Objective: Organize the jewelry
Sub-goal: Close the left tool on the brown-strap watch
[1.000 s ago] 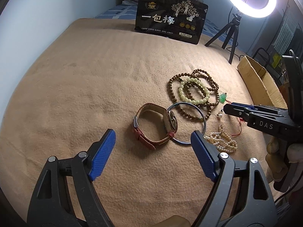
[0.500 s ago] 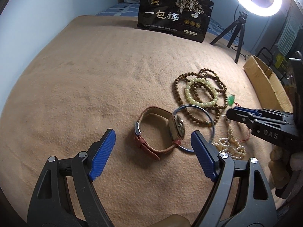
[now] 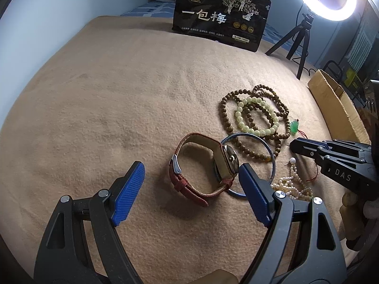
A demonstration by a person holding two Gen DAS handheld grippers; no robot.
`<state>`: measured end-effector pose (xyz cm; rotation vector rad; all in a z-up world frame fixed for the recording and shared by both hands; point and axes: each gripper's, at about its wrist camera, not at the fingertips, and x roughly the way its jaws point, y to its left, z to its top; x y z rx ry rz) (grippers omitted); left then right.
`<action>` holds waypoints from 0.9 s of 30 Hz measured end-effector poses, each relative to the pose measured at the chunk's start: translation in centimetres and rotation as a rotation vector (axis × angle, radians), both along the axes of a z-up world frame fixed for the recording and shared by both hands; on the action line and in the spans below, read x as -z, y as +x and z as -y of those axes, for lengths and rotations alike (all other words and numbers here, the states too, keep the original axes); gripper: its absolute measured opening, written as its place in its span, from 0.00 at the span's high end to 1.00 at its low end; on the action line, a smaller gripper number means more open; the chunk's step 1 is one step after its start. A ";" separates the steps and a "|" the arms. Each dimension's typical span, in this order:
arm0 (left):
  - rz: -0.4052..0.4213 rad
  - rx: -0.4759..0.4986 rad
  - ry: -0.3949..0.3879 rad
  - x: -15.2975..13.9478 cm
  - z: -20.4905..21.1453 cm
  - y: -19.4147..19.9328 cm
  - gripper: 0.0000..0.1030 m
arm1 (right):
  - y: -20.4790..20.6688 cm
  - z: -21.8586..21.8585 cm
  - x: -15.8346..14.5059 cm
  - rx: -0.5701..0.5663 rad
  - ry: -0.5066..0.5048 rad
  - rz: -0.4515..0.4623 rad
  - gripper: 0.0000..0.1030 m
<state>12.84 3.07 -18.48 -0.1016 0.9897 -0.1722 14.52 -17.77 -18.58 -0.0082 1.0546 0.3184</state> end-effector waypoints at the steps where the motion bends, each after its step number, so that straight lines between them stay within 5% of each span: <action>1: -0.001 0.001 -0.004 0.0 0.0 0.0 0.19 | 0.0 0.0 0.0 -0.003 -0.001 0.002 0.95; 10: -0.014 0.020 -0.048 0.3 0.2 0.1 0.26 | -0.4 -1.1 0.3 -0.032 -0.064 0.027 0.94; 17: -0.028 0.048 -0.114 0.3 0.5 0.3 0.47 | -0.6 -1.2 0.3 -0.040 -0.077 0.037 0.94; 24: -0.016 0.045 -0.113 0.2 0.6 0.1 0.47 | -0.6 -1.2 0.1 -0.037 -0.075 0.036 0.95; 27: -0.017 0.039 -0.091 0.1 0.6 0.1 0.39 | -0.7 -1.2 0.1 -0.038 -0.075 0.035 0.95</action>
